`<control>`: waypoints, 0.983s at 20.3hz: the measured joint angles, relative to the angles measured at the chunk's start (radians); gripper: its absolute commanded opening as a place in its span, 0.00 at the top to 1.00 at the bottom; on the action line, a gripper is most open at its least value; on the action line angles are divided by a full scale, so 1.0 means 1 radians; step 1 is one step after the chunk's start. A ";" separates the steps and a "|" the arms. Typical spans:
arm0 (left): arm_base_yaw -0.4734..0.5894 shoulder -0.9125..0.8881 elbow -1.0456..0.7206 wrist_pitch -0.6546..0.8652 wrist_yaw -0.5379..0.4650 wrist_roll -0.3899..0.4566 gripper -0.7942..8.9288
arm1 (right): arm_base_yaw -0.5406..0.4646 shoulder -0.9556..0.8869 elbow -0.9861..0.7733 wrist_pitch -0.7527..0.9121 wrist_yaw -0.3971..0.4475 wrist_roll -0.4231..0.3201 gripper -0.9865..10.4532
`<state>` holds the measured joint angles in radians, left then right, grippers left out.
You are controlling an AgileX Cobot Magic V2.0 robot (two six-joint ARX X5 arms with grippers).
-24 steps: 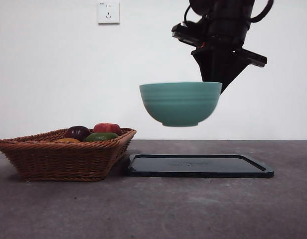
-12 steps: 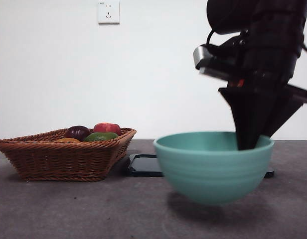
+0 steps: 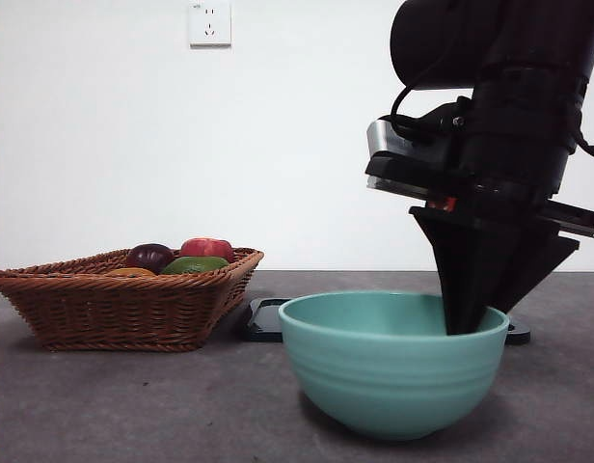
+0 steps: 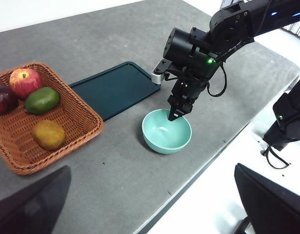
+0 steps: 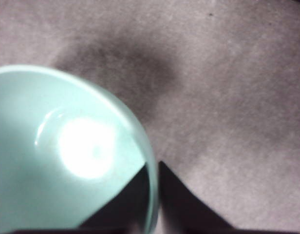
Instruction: Pick up the wifruite, put it on the bowl, pick up the plate, put it on desk
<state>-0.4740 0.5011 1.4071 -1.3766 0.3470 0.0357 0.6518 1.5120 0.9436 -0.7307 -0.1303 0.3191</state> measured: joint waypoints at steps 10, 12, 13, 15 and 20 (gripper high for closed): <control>0.000 0.000 0.000 -0.004 0.000 0.000 0.28 | -0.015 -0.241 0.063 -0.220 0.071 -0.008 0.43; 0.000 0.000 0.000 -0.004 0.000 0.000 0.28 | -0.015 -0.360 0.064 -0.285 0.074 -0.008 0.39; 0.000 0.000 0.000 -0.004 0.000 0.000 0.27 | -0.015 -0.424 0.064 -0.314 0.075 -0.008 0.39; 0.000 0.000 0.000 -0.004 0.000 0.000 0.28 | -0.015 -0.559 0.067 -0.369 0.075 -0.008 0.39; 0.000 0.000 0.000 -0.003 0.000 0.000 0.28 | -0.014 -0.888 0.069 -0.485 0.073 -0.008 0.39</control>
<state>-0.4740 0.5011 1.4071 -1.3792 0.3473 0.0357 0.6376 0.6243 1.0126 -1.2160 -0.0570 0.3107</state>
